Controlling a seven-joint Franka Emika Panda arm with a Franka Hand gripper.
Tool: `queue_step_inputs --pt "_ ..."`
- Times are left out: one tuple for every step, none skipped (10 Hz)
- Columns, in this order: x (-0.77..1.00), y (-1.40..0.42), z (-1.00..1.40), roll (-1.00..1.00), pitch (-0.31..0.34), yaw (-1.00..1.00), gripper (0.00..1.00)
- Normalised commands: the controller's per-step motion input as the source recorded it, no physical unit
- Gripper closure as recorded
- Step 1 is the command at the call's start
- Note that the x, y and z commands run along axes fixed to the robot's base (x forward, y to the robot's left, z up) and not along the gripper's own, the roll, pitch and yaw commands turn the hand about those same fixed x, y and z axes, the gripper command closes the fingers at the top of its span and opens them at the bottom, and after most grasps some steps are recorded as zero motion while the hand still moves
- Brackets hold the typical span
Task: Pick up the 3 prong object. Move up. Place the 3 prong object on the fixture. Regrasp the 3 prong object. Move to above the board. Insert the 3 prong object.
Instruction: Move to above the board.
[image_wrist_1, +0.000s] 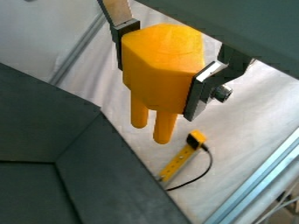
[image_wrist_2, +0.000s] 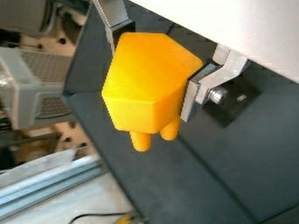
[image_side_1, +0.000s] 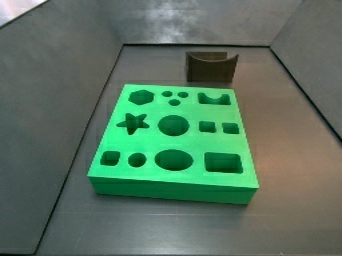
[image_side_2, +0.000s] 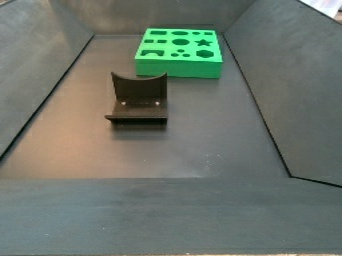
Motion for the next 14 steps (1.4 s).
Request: queue_step_inputs --pt "-0.5 -1.0 -0.11 -1.0 -0.032 -0.17 1.0" --pt "-0.53 -1.0 -0.1 -1.0 -0.039 -0.17 1.0" --pt "-0.55 -1.0 -0.12 -1.0 -0.04 -0.18 1.0" --pt "-0.57 -1.0 -0.11 -1.0 -0.035 -0.19 1.0" --pt "-0.58 -1.0 -0.11 -1.0 -0.028 -0.19 1.0" --pt "-0.6 -1.0 -0.11 -1.0 -0.02 -0.19 1.0" --pt "-0.61 -1.0 -0.1 -1.0 -0.012 -0.2 1.0" --pt "-0.54 -0.81 -0.09 -1.0 -0.003 -0.2 1.0" --pt "-0.38 -0.5 -0.05 -1.0 0.002 -0.19 1.0" --pt "-0.21 -0.21 -0.02 -1.0 0.013 -0.18 1.0" --pt "-0.14 -0.1 -0.02 -1.0 0.015 -0.17 1.0" --pt "-0.11 -0.05 -0.01 -1.0 0.008 -0.16 1.0" --pt "-0.09 -0.01 -0.01 -0.8 0.001 -0.12 1.0" --pt "-0.07 0.01 -0.01 -0.49 -0.015 -0.05 1.0"
